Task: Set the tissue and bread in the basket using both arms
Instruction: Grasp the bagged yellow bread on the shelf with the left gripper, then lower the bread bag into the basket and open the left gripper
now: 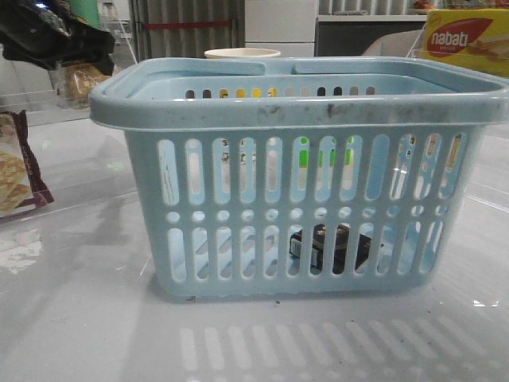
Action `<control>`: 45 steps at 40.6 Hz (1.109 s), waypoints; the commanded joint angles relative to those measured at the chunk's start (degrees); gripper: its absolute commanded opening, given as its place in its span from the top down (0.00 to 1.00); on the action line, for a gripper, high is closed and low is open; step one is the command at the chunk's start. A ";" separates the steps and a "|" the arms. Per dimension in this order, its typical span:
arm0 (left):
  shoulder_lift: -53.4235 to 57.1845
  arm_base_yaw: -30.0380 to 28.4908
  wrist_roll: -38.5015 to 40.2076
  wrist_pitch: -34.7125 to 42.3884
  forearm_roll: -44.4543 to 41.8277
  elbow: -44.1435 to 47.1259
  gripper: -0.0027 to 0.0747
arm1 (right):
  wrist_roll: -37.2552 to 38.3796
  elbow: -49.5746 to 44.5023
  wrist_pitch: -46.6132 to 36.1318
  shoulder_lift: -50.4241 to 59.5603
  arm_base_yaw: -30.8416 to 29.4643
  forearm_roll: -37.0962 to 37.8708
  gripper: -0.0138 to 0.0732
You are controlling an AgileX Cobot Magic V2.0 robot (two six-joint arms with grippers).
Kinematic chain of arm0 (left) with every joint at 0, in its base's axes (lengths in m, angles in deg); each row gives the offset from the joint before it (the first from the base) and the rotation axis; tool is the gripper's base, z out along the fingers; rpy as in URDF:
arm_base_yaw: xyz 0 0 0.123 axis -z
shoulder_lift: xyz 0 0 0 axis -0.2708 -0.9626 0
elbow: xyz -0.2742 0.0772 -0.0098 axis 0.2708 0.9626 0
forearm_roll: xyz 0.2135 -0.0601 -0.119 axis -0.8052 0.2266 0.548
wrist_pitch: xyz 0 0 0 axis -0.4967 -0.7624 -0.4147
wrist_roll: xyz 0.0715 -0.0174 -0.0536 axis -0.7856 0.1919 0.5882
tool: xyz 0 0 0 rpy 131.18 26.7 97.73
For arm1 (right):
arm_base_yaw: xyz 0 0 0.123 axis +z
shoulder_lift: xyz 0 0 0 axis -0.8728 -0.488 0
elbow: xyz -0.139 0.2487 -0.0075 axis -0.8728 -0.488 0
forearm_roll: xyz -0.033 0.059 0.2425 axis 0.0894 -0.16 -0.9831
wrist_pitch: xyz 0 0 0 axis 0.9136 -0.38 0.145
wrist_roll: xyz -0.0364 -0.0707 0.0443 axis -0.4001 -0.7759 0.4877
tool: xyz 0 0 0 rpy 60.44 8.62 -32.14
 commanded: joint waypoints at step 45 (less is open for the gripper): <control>23.42 3.16 -0.04 -14.15 2.05 -2.35 0.85 | -0.32 1.47 -4.03 0.02 0.00 -0.36 0.20</control>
